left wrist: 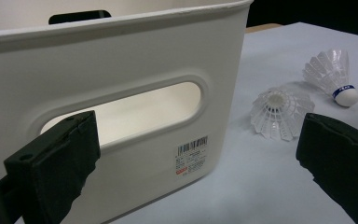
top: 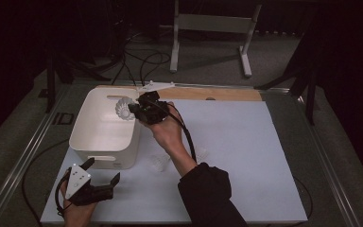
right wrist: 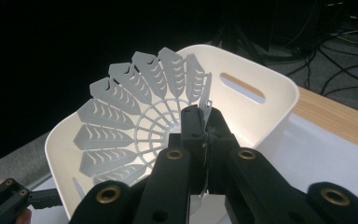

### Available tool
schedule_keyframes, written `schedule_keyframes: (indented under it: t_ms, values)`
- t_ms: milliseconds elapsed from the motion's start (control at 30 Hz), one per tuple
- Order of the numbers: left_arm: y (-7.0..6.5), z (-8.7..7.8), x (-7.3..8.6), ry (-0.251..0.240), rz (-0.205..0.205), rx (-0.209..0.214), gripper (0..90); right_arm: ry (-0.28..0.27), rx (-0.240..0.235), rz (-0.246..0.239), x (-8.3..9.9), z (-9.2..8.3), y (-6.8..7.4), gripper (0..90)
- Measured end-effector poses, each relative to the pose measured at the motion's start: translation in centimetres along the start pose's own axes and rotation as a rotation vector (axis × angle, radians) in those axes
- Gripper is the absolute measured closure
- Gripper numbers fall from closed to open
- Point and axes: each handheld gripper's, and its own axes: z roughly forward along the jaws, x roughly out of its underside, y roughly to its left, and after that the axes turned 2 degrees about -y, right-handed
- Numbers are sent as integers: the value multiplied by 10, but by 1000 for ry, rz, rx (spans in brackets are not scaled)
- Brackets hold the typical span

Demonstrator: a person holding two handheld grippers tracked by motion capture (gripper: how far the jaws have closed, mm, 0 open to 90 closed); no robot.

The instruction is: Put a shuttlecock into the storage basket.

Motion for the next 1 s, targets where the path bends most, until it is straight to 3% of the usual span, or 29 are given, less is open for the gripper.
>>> schedule_keyframes:
  t_ms: [167, 200, 267, 300, 333, 600, 800, 1000]
  values:
    - [0, 0, 0, -1, 0, 1, 1, 12, -23, -18, 1, 9, 11, 885]
    - [0, 0, 0, -1, 0, 1, 1, 9, -33, -18, 1, 10, 12, 837]
    - [-1, 0, 0, -1, -1, 1, 1, -18, -44, -1, 1, 13, 14, 532]
    - [0, -1, 0, 0, -2, 1, 2, -17, -49, 14, 1, 14, 14, 425]
    - [0, -1, 0, -2, 0, 0, 1, -2, -48, 18, 0, 15, 13, 377]
    - [-1, 0, 0, 1, -1, 0, 1, 13, 7, -51, -1, 9, 12, 211]
    - [0, 0, 0, 2, 3, -1, 2, 4, 16, -58, 0, 4, 8, 171]
    - [-1, 0, 0, 3, 1, 0, 1, 22, 51, -102, 1, 0, 9, 136]
